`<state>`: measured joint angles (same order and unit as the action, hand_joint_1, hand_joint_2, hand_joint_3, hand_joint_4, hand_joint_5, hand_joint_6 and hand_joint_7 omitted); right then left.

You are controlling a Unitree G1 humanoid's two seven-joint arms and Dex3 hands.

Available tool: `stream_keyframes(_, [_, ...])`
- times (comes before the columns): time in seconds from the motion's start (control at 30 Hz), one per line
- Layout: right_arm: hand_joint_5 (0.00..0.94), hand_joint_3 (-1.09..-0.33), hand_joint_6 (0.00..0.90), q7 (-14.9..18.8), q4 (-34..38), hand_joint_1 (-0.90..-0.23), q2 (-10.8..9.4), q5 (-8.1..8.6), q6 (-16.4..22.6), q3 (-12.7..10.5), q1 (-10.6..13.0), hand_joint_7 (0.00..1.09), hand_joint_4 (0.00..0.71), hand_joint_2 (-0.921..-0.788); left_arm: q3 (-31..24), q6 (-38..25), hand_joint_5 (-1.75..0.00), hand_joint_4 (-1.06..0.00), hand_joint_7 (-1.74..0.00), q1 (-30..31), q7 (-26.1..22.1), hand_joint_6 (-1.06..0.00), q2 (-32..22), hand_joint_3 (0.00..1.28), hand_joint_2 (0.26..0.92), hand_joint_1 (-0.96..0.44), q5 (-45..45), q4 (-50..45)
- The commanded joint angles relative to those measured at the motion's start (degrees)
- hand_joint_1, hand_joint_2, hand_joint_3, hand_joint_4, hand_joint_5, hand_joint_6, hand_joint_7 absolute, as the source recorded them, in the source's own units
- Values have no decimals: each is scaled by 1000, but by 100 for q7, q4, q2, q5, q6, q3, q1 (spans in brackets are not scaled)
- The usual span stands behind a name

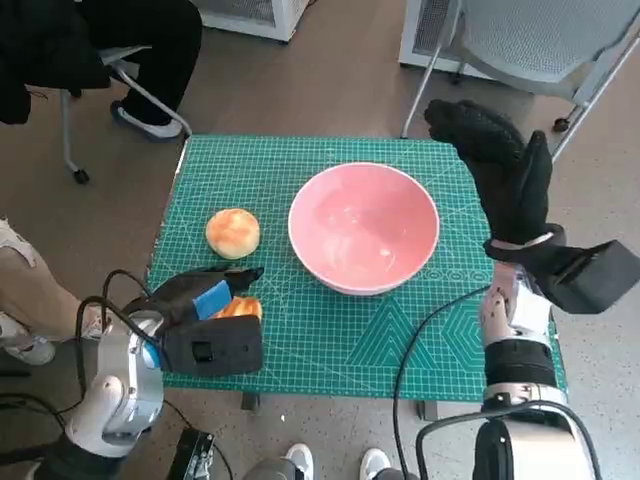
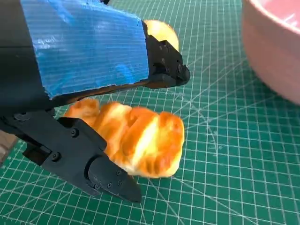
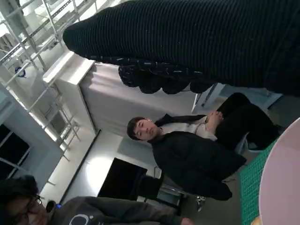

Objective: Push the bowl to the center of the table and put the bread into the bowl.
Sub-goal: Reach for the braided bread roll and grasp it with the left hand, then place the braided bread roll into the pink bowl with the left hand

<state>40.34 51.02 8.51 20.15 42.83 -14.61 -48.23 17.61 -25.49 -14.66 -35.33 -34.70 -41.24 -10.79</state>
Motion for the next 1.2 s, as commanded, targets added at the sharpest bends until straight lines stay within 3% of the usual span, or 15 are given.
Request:
stream_keyframes(0.03, [0,-782,32,67,34,-682,17,36,-104,3,130,493,158,-921,108,-52,-10,-276,-12,-95,46,-359,88,4,639,-113,-118,148])
stream_keyframes(0.43, [0,-781,24,70,-11,-684,23,29,-135,15,136,507,158,-921,211,-73,-25,-374,-35,-121,228,-450,236,21,662,-30,-236,534])
stream_keyframes(0.57, [0,-781,22,71,-25,-684,17,28,-144,22,132,511,158,-921,232,-66,-82,-644,-37,-150,330,-534,264,56,673,43,-228,696])
stream_keyframes(0.6, [0,-781,22,72,-25,-684,16,28,-146,23,130,512,159,-921,236,-61,-313,-664,-31,-154,352,-578,267,84,667,72,-225,724])
stream_keyframes(0.63, [0,-781,21,75,-32,-684,16,31,-151,23,132,513,159,-921,241,-42,-432,-651,-27,-153,403,-595,275,115,654,82,-224,775])
stream_keyframes(0.67, [0,-781,21,77,-38,-684,16,33,-155,24,134,514,159,-921,245,-27,-684,-706,-40,-154,441,-657,279,177,688,196,-222,813])
stream_keyframes(0.73, [0,-781,20,81,-51,-684,17,37,-163,24,139,516,159,-921,248,28,-907,-752,-65,-149,539,-727,288,253,705,296,-201,905])
stream_keyframes(0.8, [0,-781,19,83,-59,-684,17,39,-169,23,141,517,159,-921,248,103,-1047,-772,-130,-145,628,-795,289,381,668,352,-170,1002])
stream_keyframes(0.83, [0,-781,19,86,-65,-684,18,42,-174,22,141,518,158,-921,248,168,-1113,-776,-255,-141,682,-794,284,466,635,376,-148,1064])
stream_keyframes(0.87, [0,-781,18,89,-69,-684,18,43,-177,22,141,519,158,-921,249,215,-1175,-778,-511,-139,722,-768,280,479,638,244,-131,1108])
stream_keyframes(0.97, [0,-782,16,106,-72,-684,21,58,-192,14,134,522,158,-921,241,360,-1264,-774,-847,-134,816,-731,250,546,615,84,-86,1203])
stream_keyframes(1.07, [0,-783,14,119,-61,-684,21,65,-197,4,120,524,157,-921,228,521,-1312,-759,-1005,-134,909,-711,218,631,575,30,-60,1296])
stream_keyframes(1.2, [0,-783,12,122,-73,-684,14,66,-196,-1,116,528,157,-921,192,675,-1320,-751,-1082,-133,1000,-705,197,674,553,10,-31,1381])
